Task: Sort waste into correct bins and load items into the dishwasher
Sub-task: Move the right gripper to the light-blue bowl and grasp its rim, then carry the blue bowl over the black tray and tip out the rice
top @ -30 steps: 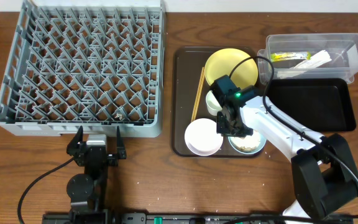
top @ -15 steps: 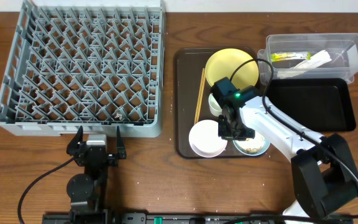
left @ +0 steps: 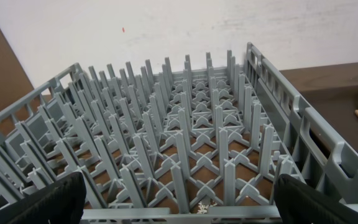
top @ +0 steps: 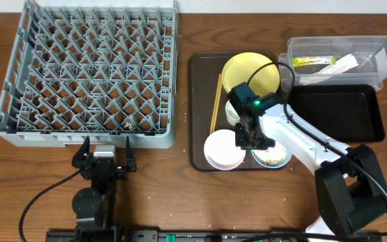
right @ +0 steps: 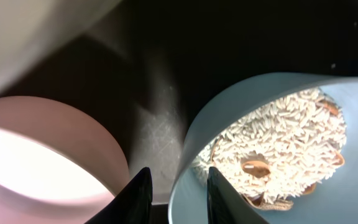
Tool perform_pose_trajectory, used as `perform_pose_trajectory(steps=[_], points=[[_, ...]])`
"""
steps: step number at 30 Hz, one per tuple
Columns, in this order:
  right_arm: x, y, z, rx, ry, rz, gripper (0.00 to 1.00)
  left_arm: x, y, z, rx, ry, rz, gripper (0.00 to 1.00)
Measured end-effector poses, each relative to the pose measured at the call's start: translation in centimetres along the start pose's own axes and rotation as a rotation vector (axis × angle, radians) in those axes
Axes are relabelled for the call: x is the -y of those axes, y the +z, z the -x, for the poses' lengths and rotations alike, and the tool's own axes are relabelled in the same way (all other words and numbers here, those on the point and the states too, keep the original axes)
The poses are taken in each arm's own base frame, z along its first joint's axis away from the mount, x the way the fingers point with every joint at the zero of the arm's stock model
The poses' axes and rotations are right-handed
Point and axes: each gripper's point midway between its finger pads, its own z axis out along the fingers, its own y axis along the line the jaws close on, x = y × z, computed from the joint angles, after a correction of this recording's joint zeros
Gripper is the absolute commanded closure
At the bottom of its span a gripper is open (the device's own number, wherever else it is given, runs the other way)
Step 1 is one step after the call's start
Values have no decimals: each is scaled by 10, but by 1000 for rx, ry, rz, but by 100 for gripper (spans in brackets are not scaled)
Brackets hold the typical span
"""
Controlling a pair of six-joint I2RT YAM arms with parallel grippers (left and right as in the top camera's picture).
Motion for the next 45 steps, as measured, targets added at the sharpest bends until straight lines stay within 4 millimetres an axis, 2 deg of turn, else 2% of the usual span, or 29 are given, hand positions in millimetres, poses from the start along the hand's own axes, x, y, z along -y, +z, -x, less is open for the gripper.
perform_pose_trajectory(steps=[9,12,14,16,17,28,31,34,39,42,45], points=[[-2,2,9,41,-3,3,79,0,0,0,0,0,0,2],[0,7,6,38,-5,1,81,0,0,0,0,0,0,2],[2,12,2,32,-6,-4,85,0,0,0,0,0,-1,2],[4,15,-1,22,-10,-9,96,0,0,0,0,0,0,2],[4,16,-2,20,-10,-8,99,0,0,0,0,0,0,2],[6,12,-4,9,-10,-24,99,0,0,0,0,0,0,2],[8,2,-7,-13,-17,-32,99,0,0,0,0,0,0,2],[8,-17,-5,4,-27,-16,99,0,0,0,0,0,0,2],[9,-74,6,129,-36,63,99,0,0,0,0,0,0,2],[22,-104,13,211,-13,111,99,0,0,0,0,0,0,2],[46,-120,23,263,33,150,99,0,0,0,0,0,0,2]])
